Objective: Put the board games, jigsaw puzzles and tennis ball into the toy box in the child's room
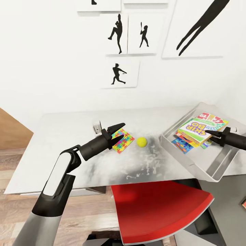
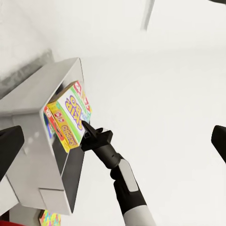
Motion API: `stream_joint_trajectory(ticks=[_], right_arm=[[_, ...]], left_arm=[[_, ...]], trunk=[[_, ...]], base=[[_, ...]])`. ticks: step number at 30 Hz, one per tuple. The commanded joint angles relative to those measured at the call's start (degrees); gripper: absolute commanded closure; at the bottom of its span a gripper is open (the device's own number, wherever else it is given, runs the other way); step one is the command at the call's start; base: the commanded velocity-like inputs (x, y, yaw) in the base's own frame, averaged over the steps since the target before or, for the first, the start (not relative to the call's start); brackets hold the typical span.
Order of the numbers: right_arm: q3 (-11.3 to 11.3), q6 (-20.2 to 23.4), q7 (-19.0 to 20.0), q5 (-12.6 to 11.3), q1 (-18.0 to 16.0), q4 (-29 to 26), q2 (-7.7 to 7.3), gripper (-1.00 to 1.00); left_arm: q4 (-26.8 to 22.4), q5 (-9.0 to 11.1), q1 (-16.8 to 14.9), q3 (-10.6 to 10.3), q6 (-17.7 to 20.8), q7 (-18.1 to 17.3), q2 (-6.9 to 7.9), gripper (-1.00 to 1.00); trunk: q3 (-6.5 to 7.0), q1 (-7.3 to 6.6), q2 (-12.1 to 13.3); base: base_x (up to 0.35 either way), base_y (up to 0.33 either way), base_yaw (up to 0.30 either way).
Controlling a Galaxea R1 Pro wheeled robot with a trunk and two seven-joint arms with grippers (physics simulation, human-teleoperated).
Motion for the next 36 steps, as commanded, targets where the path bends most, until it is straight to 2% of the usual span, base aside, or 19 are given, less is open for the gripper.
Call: stream_joint_trajectory(ticks=[1,18,26,36], right_arm=[[-0.1,0.2,0.5,0.4,-0.1,0.1,0.01,1.00],[0.0,0.2,1.0,0.3,-0.2,0.5,-0.59,1.00],[0.7,0.2,8.4,1.1,0.6,-2.3,-1.01,1.00],[0.8,0.2,10.4,1.9,0.9,-4.0,-1.12,1.00]], left_arm=[[0.0,0.5,0.0,0.0,0.2,0.4,-0.02,-1.00],[0.0,0.5,0.0,0.1,0.4,0.4,0.00,-1.00],[0.0,0.5,0.0,0.1,0.4,0.3,0.00,-1.00],[0.0,0.5,0.0,0.1,0.5,0.3,0.03,-1.00]], trunk=[[-0.08,0.03,-0.1],[-0.08,0.03,-0.1],[-0.08,0.03,-0.1],[-0.09,0.03,-0.1]], base=[[0.000,0.000,0.000],[0.000,0.000,0.000],[0.000,0.000,0.000],[0.000,0.000,0.000]])
